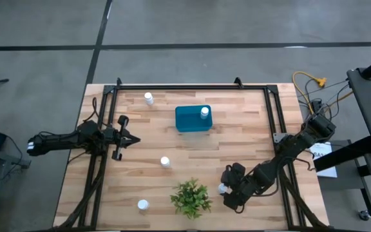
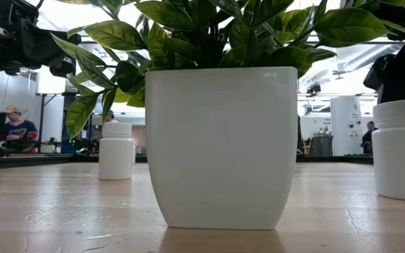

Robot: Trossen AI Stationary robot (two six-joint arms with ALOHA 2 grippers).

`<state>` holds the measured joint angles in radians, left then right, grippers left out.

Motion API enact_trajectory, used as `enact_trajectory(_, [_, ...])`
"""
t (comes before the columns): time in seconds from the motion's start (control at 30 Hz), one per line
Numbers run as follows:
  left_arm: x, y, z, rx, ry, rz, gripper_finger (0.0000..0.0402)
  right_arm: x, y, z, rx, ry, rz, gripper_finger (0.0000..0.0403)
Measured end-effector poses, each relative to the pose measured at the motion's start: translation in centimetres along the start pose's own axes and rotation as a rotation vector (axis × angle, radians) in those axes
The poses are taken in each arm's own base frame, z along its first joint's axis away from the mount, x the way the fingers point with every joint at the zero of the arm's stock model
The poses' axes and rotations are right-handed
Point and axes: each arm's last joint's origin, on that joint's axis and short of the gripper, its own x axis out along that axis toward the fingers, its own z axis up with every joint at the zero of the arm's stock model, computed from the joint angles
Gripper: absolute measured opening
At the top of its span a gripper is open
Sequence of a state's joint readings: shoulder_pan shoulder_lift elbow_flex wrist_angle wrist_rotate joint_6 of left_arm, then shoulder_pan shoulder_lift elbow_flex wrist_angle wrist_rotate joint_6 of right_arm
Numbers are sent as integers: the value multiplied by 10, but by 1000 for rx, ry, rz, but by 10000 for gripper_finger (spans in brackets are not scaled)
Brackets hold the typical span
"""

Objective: Pick and place pill bottles into a basket
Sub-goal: Put the white pill bottle into the blue bin

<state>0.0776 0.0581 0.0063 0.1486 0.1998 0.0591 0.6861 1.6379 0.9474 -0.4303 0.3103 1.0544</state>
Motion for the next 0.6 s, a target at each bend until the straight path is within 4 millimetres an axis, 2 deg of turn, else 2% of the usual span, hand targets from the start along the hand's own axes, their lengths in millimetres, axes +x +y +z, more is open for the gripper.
enact_trajectory(0.23, [0, 0, 0, 0, 0, 0, 2, 0, 0, 0, -8, 6, 3, 308])
enact_trajectory(0.6, [0, 0, 0, 0, -1, 0, 2, 0, 0, -1, -21, 18, 9, 177])
